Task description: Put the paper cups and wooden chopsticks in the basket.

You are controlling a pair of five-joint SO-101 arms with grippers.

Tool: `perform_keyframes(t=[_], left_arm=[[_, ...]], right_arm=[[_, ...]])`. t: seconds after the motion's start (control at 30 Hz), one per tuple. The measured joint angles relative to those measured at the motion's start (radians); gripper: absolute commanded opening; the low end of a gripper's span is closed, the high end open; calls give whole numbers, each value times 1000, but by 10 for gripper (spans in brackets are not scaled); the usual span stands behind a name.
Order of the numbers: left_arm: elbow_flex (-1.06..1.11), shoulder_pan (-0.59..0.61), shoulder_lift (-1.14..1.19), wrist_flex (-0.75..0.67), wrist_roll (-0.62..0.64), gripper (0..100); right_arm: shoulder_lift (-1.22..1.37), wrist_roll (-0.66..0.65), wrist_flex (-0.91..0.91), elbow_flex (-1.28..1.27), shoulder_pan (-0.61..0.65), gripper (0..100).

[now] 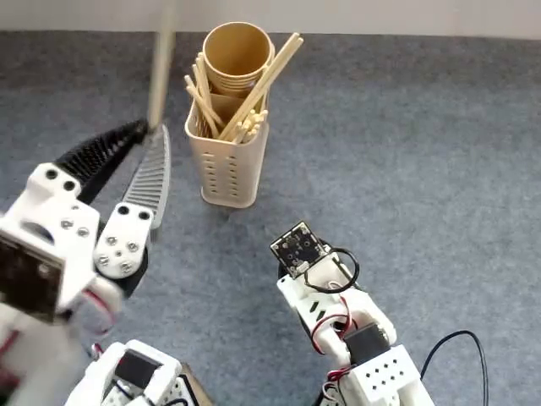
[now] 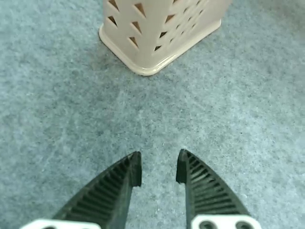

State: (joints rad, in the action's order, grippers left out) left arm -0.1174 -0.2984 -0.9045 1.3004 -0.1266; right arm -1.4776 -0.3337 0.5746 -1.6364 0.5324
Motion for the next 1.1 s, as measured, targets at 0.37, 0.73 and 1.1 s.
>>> perform_keyframes(t=[0.37, 0.73, 1.1], left_arm=[[462, 126, 222, -836, 110, 5], [310, 152, 600, -904, 118, 6], [308, 150, 628, -841, 157, 142]], right_arm=[[0, 0, 0, 0, 0, 139], [0, 0, 0, 0, 0, 139], [0, 0, 0, 0, 0, 139]])
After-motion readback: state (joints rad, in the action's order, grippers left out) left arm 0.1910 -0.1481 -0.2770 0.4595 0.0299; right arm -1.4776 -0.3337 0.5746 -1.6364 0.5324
